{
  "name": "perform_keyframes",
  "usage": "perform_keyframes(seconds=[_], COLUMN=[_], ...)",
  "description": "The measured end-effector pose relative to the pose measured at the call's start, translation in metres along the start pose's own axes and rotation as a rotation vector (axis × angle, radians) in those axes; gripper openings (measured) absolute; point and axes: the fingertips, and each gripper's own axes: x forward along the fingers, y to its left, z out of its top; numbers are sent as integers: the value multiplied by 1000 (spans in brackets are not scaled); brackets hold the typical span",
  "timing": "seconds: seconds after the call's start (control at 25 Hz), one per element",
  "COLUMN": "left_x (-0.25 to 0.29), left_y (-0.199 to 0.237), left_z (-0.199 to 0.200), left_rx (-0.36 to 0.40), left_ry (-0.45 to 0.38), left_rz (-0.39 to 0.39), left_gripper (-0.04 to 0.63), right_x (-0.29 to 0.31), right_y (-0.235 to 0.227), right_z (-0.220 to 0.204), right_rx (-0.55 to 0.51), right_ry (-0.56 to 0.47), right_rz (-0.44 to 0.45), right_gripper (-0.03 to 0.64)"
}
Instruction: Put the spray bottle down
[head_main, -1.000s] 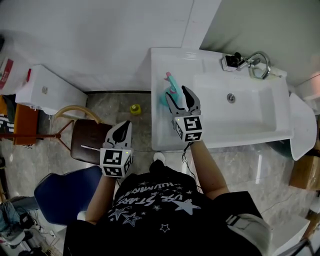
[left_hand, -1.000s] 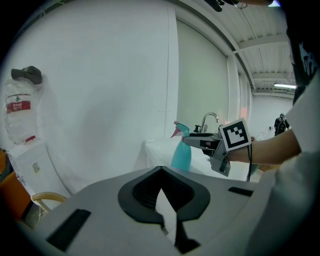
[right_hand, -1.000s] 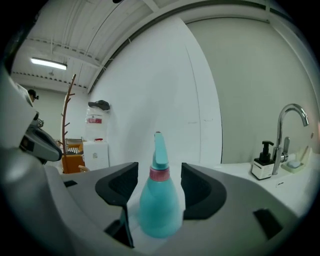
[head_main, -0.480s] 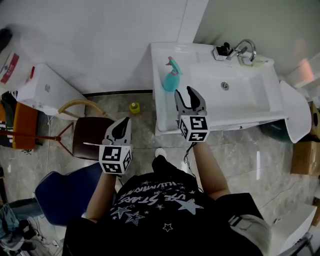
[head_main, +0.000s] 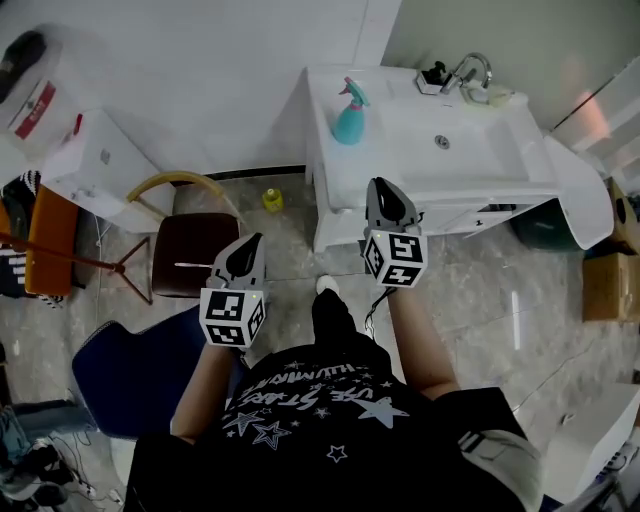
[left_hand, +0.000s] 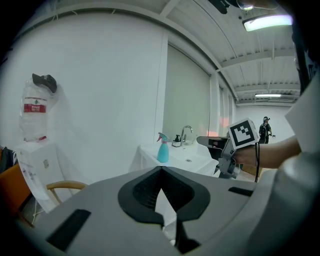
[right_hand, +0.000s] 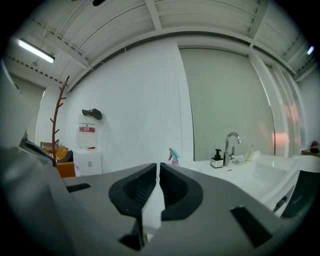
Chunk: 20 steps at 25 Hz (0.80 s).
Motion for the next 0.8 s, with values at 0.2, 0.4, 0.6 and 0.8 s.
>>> perform_keyframes(seconds=[0.2,0.4,0.6,0.8], left_x=[-63,-112,-138,-149], left_y=[-11,-27,-48,-73], left_z=[-25,-51,-67,-80], left_rx=[-4,1,2,10], left_ry=[-1,4,9,32], left_rz=[-25,-72,-139,-210], left_gripper=[15,15,15,15], right_x=[-68,-137,-197,-247], right_y=[34,59,67,59], right_z=[-8,-20,-35,-45], right_rx=[30,25,23,9], right_ry=[-4,8,55,100], right_rz=[-21,-46,-103,-160], right_gripper=[14,12,12,12])
